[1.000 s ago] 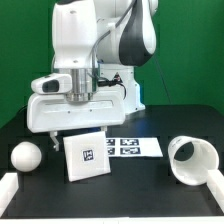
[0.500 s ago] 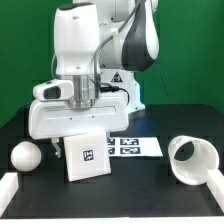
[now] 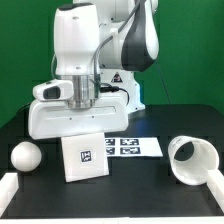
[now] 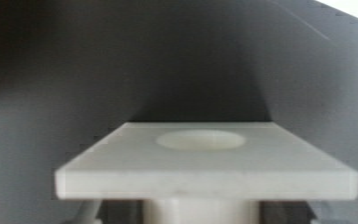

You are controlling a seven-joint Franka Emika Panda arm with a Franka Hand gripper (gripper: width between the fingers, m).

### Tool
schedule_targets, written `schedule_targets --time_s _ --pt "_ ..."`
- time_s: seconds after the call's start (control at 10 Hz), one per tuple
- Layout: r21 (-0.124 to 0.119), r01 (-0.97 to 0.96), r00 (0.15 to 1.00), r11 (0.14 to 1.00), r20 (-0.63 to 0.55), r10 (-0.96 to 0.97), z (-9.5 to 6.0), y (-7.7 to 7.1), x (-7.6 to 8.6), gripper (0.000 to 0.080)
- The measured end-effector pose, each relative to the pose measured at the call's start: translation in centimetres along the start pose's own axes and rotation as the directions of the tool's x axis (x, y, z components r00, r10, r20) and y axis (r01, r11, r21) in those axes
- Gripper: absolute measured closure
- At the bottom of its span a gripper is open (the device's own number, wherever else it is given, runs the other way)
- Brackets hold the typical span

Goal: Assemble lamp

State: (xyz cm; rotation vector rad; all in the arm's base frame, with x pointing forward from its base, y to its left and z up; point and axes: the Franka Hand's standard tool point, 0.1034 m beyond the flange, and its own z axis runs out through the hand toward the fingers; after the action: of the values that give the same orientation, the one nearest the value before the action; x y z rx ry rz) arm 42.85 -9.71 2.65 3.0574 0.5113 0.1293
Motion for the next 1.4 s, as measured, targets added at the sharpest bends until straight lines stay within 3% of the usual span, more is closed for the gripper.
schedule_targets --time_s 0.3,0.7,1.1,1.4 --pt "-0.001 0.017 1.000 1.000 -0.001 -0.017 -0.1 -0.1 0.1 0.0495" --pt "-0.035 0.435 0.900 0.900 -0.017 -0.436 -2.4 -0.2 1.6 0.0495" --pt "-0.033 0.425 0.905 0.905 -0.015 -0.425 -2.3 0.0 1.3 0.0494" --pt "-0.044 0.723 0.690 0.689 0.003 -0.724 -3.3 0.4 3.3 0.0494"
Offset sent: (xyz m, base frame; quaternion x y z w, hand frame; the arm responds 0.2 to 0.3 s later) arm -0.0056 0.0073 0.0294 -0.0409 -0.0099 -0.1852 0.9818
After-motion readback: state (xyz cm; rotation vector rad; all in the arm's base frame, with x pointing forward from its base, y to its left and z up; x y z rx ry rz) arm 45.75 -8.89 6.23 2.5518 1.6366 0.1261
